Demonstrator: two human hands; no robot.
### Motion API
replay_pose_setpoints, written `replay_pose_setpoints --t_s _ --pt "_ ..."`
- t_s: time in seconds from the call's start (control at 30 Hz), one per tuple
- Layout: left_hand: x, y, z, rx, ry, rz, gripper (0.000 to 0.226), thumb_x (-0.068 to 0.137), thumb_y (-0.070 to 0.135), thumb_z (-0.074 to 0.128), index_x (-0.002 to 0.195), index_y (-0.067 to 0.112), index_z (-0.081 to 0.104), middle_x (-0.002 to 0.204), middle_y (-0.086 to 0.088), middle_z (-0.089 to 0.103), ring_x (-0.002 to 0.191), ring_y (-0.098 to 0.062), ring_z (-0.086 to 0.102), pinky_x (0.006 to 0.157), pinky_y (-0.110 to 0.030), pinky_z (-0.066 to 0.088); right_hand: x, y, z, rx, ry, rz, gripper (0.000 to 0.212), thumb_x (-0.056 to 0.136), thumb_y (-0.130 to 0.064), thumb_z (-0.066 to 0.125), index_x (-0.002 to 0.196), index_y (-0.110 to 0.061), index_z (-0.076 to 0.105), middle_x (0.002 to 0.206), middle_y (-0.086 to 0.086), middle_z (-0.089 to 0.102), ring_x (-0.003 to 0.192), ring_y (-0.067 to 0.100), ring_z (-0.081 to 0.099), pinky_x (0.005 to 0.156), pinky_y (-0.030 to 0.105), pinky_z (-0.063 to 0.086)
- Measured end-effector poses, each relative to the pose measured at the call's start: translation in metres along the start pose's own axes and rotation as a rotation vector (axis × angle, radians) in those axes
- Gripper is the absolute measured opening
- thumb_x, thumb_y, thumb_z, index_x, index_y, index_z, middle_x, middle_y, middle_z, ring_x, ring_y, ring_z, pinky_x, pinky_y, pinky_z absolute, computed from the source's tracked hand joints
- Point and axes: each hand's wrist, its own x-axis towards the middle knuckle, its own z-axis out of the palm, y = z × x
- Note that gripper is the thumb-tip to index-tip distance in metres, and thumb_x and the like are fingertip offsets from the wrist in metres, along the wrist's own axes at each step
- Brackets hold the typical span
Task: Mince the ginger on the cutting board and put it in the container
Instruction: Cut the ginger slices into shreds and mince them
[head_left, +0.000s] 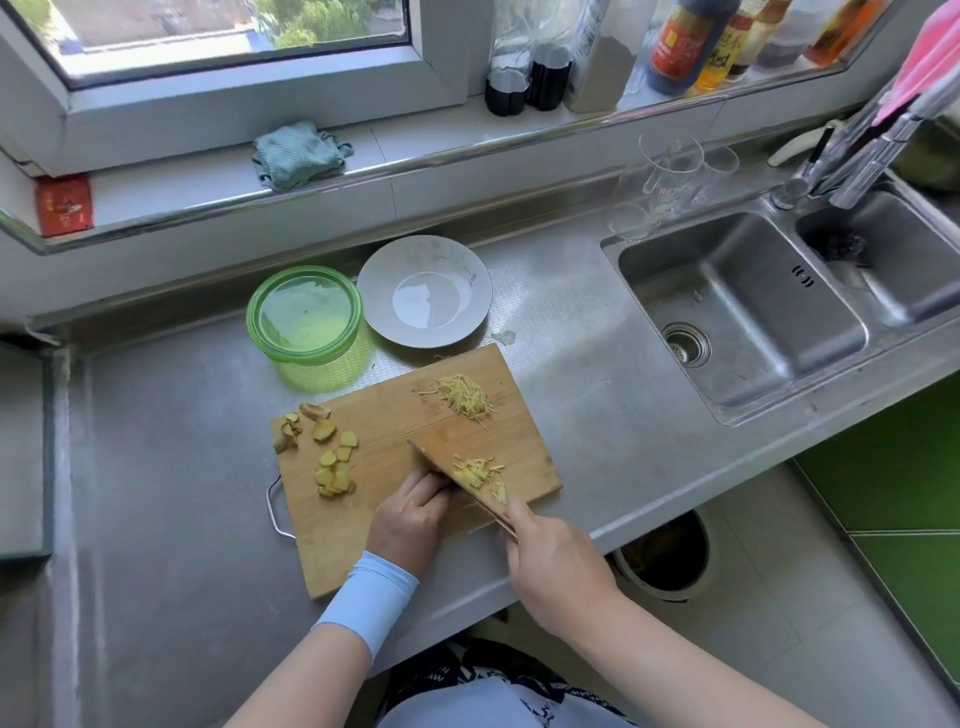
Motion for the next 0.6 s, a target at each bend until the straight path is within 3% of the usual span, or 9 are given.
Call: replay_pose_setpoints --t_s 0.1,0.17,0.3,0.5,0.6 --pt "0.000 0.001 0.001 -0.016 0.020 -0.029 0.041 0.104 0.010 0.041 0.082 0.008 0.075 0.090 -0.007 0.070 0.081 -0.025 0.064 0.063 -0.032 0.055 0.010 -0.006 0.000 0.007 -0.015 0.005 0.017 0.103 -0.026 0.037 0.120 -0.021 0.040 0.092 0.009 0.065 0.076 0.032 0.060 0.061 0.039 0.045" --pt "0.000 0.001 0.002 -0.013 0.020 -0.033 0.034 0.100 0.007 0.047 0.082 0.009 0.076 0.089 -0.006 0.070 0.079 -0.023 0.060 0.063 -0.031 0.053 0.022 -0.014 0.000 0.003 -0.012 -0.005 0.012 0.103 -0.026 0.038 0.114 -0.020 0.040 0.090 0.011 0.064 0.080 0.035 0.062 0.060 0.039 0.046" --pt "-0.003 0.000 0.004 -0.008 0.008 -0.056 0.021 0.089 0.000 0.059 0.083 0.010 0.076 0.089 -0.006 0.070 0.078 -0.023 0.058 0.062 -0.030 0.051 0.024 -0.017 -0.002 -0.004 0.001 -0.030 0.014 0.103 -0.027 0.038 0.115 -0.019 0.040 0.090 0.010 0.064 0.080 0.035 0.062 0.062 0.039 0.046" --pt "-0.004 -0.002 0.005 -0.024 0.002 -0.057 0.021 0.087 -0.004 0.059 0.084 0.008 0.075 0.092 -0.008 0.070 0.086 -0.025 0.063 0.065 -0.031 0.054 -0.002 -0.002 0.005 0.021 0.012 -0.001 0.024 0.103 -0.025 0.037 0.126 -0.022 0.042 0.089 0.007 0.067 0.076 0.031 0.062 0.064 0.043 0.049" --pt "-0.004 -0.001 0.004 -0.035 0.001 -0.055 0.019 0.081 -0.007 0.066 0.085 0.010 0.075 0.090 -0.006 0.069 0.083 -0.024 0.060 0.064 -0.029 0.051 0.013 -0.011 0.004 0.011 0.005 0.016 0.017 0.103 -0.027 0.037 0.118 -0.020 0.042 0.093 0.011 0.066 0.082 0.035 0.062 0.064 0.041 0.048"
